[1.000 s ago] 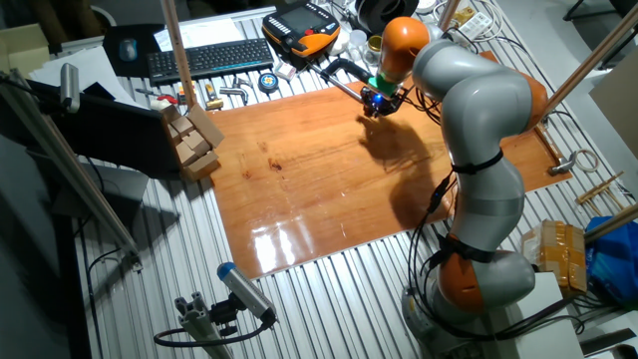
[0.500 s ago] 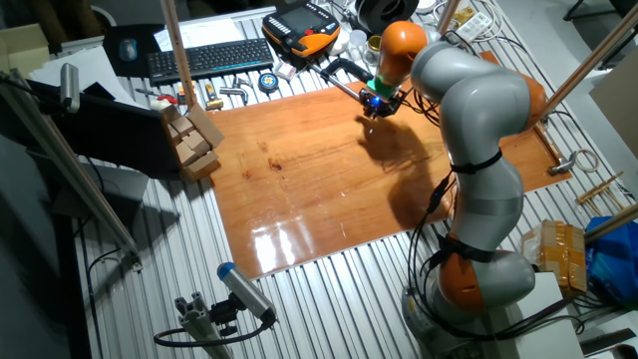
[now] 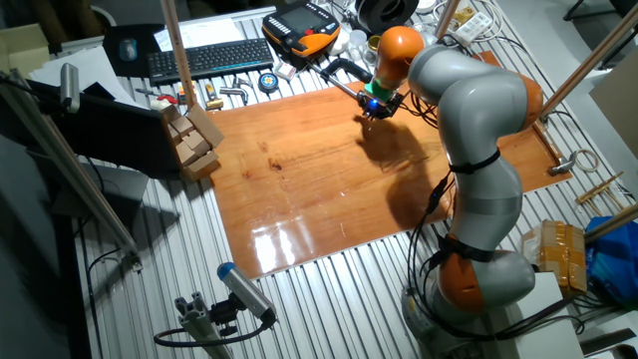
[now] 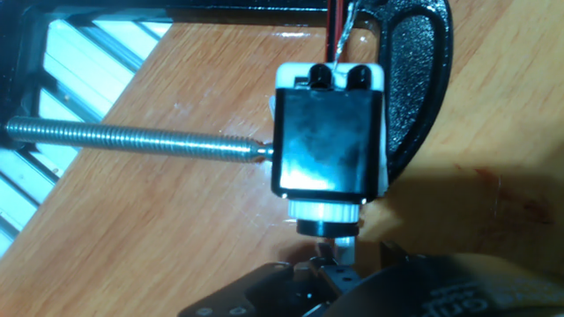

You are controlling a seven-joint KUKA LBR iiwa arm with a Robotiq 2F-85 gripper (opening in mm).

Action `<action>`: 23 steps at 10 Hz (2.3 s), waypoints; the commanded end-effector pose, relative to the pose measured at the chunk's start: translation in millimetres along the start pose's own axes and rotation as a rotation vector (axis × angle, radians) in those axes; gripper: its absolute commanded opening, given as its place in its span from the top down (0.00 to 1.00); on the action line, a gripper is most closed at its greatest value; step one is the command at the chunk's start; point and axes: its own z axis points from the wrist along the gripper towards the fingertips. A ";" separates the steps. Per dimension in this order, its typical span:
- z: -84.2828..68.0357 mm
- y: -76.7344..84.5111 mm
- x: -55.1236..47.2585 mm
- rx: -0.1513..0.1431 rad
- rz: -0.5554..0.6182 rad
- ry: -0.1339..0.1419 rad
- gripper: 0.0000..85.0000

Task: Sharpen the pencil with a pencil sharpener

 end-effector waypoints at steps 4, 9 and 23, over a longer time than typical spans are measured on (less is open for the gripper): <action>1.7 8.8 3.9 0.006 0.008 -0.007 0.60; 4.5 7.6 2.9 0.011 0.013 -0.011 0.60; 8.7 31.5 4.4 0.005 0.013 -0.002 0.60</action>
